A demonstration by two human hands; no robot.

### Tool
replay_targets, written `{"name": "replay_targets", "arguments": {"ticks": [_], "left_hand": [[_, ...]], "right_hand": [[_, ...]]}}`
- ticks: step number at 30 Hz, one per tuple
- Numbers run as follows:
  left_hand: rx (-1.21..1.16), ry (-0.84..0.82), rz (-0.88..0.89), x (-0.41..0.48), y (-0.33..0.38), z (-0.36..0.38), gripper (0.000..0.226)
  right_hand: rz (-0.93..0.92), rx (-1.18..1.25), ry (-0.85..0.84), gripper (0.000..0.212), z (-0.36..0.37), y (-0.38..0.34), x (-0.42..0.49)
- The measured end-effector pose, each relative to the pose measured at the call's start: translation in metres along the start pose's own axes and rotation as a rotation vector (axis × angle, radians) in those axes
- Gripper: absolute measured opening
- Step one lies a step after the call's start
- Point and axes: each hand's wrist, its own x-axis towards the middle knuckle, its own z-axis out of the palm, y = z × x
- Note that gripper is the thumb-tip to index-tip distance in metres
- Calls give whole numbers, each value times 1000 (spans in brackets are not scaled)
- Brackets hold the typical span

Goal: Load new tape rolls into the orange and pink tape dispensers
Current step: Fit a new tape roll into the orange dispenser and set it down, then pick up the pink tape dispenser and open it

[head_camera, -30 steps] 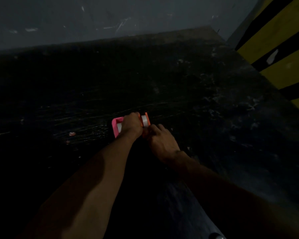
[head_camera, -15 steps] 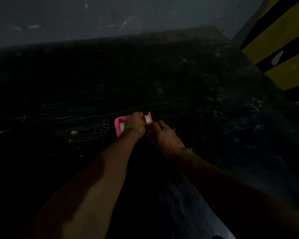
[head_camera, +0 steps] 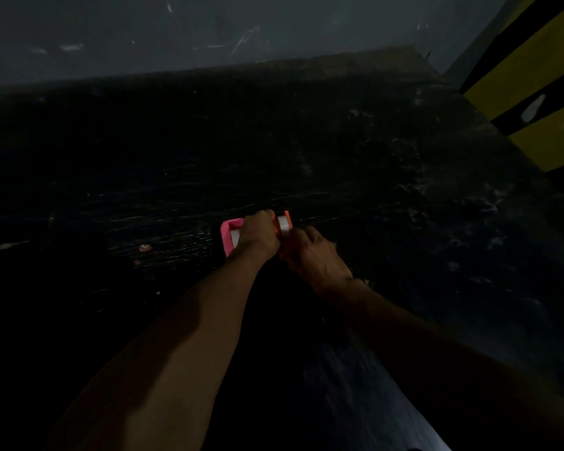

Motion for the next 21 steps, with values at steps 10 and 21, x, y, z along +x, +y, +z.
{"name": "replay_targets", "arguments": {"ticks": [10, 21], "left_hand": [[-19, 18, -8, -13, 7, -7, 39], [-66, 120, -5, -39, -17, -50, 49]], "right_hand": [[150, 172, -123, 77, -16, -7, 2], [216, 98, -126, 71, -56, -17, -15]]}}
